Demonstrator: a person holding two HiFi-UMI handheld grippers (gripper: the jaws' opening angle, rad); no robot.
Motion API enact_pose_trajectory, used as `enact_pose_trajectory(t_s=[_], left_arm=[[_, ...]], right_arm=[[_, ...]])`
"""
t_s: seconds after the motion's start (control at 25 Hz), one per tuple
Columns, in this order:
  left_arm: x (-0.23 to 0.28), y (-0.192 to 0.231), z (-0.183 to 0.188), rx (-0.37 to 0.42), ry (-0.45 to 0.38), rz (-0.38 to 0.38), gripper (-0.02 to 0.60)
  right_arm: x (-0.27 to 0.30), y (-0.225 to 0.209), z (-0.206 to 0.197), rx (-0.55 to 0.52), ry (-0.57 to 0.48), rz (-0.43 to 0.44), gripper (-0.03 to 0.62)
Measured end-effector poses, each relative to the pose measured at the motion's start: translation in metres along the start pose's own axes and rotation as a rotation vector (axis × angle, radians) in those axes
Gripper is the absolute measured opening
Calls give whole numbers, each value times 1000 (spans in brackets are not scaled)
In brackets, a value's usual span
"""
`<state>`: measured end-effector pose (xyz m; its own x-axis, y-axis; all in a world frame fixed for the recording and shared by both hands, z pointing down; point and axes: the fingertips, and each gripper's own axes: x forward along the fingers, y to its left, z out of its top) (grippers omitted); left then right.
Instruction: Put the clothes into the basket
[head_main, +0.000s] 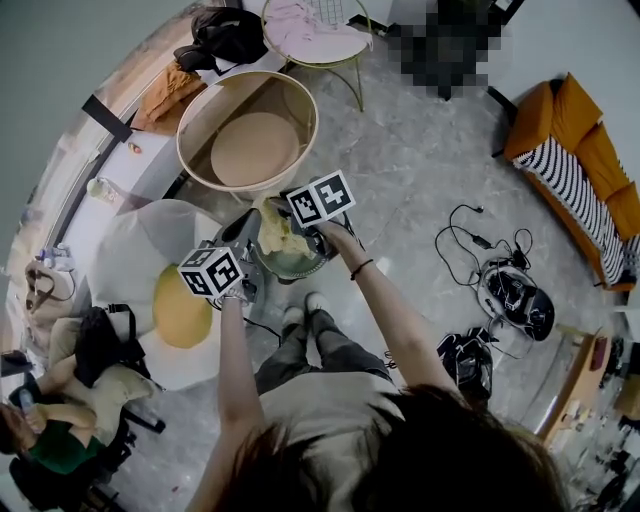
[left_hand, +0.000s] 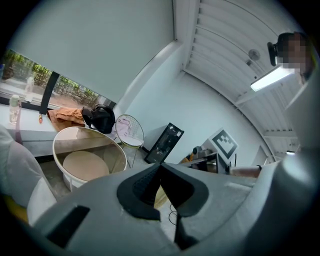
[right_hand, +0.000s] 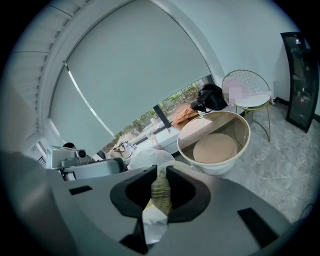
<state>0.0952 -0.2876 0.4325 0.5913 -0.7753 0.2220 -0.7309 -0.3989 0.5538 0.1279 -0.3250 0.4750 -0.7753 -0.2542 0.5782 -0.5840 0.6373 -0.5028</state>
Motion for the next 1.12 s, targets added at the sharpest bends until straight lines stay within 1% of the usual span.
enact_pose_trajectory(t_s=[0.12, 0.44, 0.48, 0.64, 0.96, 1.12], left_arm=[[4, 4, -7, -9, 25, 0, 11], [7, 19, -25, -33, 76, 10, 11], [7, 20, -28, -37, 81, 12, 11], [10, 25, -37, -52, 100, 14, 11], [16, 31, -55, -73, 136, 17, 11], [16, 32, -62, -84, 144, 18, 11]], right_arm=[[11, -14, -14, 22, 42, -33, 48], [33, -39, -37, 10, 131, -118, 49], [36, -42, -39, 6, 144, -126, 57], [46, -54, -54, 22, 197, -145, 133], [55, -67, -78, 84, 212, -151, 135], [53, -70, -83, 100, 206, -154, 135]])
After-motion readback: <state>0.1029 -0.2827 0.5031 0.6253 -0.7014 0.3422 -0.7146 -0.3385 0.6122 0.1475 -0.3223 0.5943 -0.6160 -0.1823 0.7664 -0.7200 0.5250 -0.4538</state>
